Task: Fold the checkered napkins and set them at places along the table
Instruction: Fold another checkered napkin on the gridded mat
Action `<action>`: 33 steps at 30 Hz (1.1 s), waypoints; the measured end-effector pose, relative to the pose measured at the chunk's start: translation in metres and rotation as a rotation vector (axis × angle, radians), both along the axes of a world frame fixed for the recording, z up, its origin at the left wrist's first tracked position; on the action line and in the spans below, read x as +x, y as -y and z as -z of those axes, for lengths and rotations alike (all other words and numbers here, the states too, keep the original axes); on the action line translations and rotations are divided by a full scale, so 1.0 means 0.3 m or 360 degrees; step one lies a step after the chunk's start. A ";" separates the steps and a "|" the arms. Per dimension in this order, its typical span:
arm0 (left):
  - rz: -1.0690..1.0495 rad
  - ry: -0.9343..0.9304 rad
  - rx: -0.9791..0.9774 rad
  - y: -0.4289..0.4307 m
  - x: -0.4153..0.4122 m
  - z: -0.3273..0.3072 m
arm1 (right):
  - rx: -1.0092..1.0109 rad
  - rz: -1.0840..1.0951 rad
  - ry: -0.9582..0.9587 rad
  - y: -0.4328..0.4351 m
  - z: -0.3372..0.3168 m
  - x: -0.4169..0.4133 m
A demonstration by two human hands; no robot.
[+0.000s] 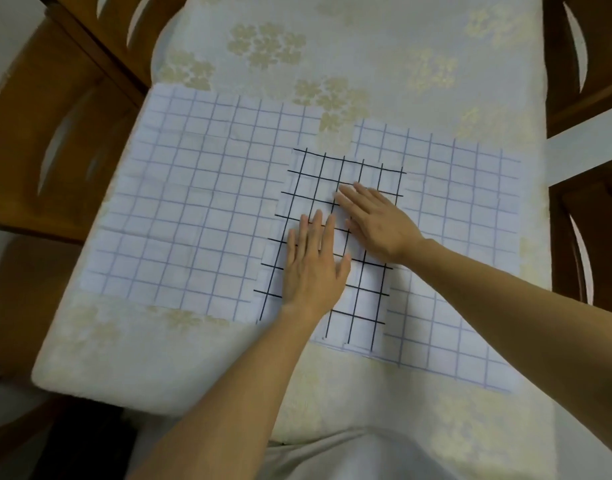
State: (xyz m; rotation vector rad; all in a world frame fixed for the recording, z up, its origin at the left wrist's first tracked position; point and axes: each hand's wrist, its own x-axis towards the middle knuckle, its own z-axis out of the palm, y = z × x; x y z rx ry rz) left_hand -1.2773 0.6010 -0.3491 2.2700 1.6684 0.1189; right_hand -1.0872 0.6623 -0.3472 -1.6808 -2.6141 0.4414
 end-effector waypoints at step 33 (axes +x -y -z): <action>0.0171 -0.0290 -0.0150 -0.007 -0.046 0.051 | 0.0009 -0.0011 0.0246 -0.327 0.004 -0.180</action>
